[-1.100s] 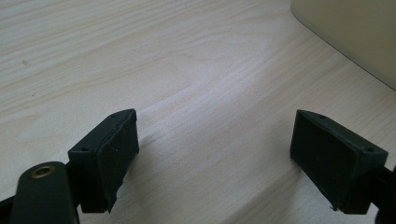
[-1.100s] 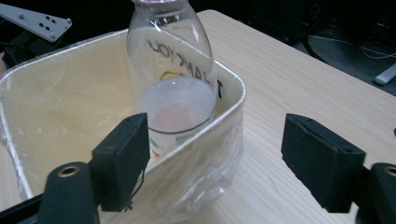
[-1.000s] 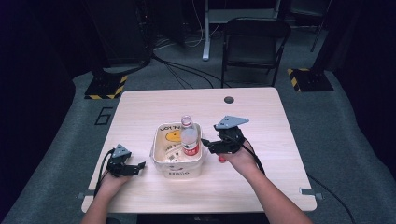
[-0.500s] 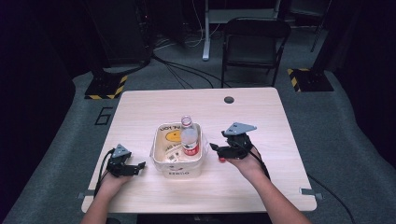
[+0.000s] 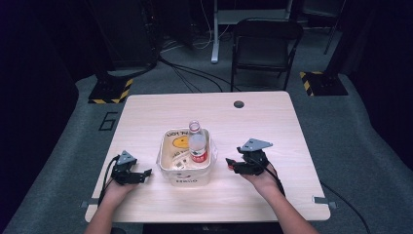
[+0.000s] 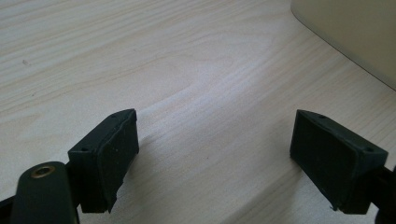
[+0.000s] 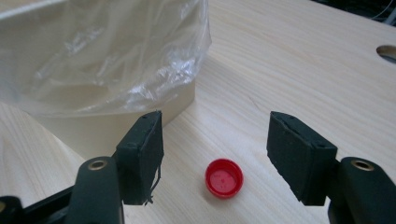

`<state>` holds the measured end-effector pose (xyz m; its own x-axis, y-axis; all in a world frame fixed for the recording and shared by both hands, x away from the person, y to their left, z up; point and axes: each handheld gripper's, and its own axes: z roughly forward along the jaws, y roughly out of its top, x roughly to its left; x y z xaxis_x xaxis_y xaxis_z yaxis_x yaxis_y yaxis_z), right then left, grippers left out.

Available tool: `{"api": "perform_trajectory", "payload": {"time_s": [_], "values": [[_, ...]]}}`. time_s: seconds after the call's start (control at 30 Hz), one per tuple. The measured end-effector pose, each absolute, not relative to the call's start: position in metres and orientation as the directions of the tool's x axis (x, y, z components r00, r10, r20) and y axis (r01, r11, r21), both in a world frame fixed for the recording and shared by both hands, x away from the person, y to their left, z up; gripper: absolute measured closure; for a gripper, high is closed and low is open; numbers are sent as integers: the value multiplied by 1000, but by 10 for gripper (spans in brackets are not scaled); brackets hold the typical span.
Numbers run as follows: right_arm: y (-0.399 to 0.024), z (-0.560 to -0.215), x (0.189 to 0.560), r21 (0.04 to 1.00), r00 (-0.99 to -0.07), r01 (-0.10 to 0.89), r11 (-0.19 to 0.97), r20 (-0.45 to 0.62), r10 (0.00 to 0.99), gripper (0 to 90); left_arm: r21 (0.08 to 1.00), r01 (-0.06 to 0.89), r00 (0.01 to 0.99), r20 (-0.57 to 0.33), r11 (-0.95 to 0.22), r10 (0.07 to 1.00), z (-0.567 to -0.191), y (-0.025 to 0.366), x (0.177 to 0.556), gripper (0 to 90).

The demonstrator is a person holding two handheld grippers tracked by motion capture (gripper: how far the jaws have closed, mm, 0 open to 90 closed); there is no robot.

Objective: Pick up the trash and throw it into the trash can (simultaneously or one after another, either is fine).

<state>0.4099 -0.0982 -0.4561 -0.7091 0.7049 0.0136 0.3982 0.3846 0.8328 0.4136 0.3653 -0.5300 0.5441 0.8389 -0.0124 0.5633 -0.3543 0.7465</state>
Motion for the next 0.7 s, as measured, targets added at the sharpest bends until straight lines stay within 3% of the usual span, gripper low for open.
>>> {"api": "perform_trajectory", "payload": {"time_s": [0.7], "values": [[-95,-491,419,807,-687,441,392,22,726,391,746,563,544,-12,-354,839,-530,365,414,153]]}}
